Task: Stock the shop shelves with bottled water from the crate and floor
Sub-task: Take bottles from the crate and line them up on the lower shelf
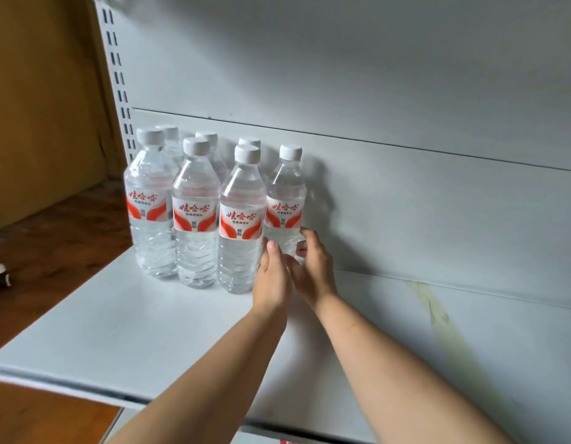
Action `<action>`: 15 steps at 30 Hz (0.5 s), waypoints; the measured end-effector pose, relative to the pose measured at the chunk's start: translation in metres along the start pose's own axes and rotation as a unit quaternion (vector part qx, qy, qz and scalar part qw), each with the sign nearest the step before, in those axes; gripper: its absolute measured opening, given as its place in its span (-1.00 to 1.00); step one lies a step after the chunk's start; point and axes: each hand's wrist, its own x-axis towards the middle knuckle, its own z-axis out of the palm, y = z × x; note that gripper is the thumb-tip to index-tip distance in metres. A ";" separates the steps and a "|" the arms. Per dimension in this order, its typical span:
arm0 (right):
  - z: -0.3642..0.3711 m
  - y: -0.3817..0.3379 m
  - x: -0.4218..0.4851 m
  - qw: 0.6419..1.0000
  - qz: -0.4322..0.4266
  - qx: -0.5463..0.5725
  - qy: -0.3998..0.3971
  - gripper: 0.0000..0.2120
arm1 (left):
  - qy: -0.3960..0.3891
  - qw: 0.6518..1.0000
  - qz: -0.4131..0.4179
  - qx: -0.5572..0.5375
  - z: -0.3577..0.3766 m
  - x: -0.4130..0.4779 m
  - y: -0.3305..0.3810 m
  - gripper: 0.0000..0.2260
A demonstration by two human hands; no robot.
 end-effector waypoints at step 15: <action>-0.050 -0.028 -0.009 0.994 0.109 -0.028 -0.004 -0.47 | 0.030 0.991 -0.118 0.049 -0.002 -0.024 0.030 -0.60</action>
